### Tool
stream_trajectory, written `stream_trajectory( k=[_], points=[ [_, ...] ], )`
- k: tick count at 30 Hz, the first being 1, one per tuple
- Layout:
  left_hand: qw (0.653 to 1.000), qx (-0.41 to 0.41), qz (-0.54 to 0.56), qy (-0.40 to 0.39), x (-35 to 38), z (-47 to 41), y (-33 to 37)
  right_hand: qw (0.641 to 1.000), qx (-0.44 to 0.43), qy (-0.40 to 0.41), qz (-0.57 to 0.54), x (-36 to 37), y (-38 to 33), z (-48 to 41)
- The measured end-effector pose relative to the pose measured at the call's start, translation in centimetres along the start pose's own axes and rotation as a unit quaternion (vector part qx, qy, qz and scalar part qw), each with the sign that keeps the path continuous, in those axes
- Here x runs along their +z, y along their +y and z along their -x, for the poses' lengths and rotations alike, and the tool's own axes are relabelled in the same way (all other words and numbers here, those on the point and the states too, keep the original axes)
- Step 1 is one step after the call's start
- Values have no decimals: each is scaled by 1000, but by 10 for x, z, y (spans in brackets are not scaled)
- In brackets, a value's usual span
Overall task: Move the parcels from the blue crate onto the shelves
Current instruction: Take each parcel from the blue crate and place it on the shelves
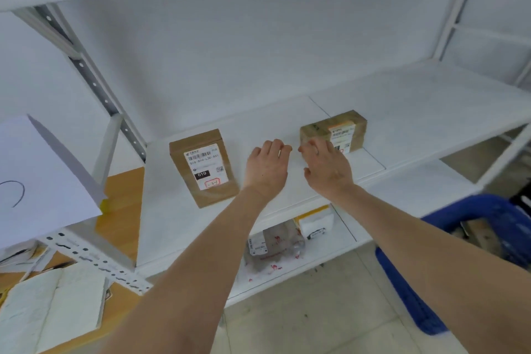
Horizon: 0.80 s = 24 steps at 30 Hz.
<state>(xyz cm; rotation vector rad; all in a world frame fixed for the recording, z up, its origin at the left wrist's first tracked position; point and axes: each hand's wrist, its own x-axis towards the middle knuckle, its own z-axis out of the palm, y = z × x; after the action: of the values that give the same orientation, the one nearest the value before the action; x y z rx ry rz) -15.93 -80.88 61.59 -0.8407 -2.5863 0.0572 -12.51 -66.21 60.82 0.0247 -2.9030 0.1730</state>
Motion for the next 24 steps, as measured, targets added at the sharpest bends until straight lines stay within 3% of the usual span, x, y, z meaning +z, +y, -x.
stream_trajectory(
  k=[10, 24],
  points=[
    [987, 71, 47, -137, 40, -34, 143, 991, 122, -39, 26, 15, 122, 90],
    [961, 92, 42, -259, 73, -54, 375, 968, 175, -173, 46, 35, 332, 216]
  ],
)
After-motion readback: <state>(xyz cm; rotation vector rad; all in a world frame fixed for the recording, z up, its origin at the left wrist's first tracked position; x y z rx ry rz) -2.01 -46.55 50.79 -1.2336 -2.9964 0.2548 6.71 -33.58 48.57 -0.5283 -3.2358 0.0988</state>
